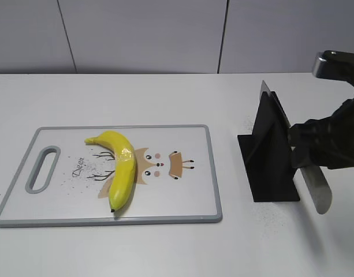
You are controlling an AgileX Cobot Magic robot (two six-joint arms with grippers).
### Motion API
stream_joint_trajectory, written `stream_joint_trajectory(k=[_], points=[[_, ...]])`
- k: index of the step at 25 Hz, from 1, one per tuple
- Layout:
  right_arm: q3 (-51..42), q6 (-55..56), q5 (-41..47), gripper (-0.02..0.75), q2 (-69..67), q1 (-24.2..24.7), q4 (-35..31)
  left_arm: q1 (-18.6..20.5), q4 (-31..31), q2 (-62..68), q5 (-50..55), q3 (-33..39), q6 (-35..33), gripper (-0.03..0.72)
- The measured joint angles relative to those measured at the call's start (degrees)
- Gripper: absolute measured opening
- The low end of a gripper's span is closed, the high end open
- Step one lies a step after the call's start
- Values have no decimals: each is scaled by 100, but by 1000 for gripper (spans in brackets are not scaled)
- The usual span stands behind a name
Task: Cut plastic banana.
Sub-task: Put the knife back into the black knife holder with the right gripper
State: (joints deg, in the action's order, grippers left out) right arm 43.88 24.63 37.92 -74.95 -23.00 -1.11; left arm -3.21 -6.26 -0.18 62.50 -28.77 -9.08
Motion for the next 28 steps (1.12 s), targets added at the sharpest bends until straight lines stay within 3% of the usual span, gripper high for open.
stream_joint_trajectory(k=[2, 6, 15, 28], points=[[57, -133, 5, 589, 104, 0, 0, 0, 0, 0, 0, 0, 0, 553], [190, -454, 0, 651, 635, 0, 0, 0, 0, 0, 0, 5, 0, 551], [-170, -2314, 846, 641, 2960, 0, 0, 0, -21, 0, 7, 53, 0, 551], [-1386, -2498, 2054, 588, 6216, 0, -15, 0, -35, 0, 19, 53, 0, 549]])
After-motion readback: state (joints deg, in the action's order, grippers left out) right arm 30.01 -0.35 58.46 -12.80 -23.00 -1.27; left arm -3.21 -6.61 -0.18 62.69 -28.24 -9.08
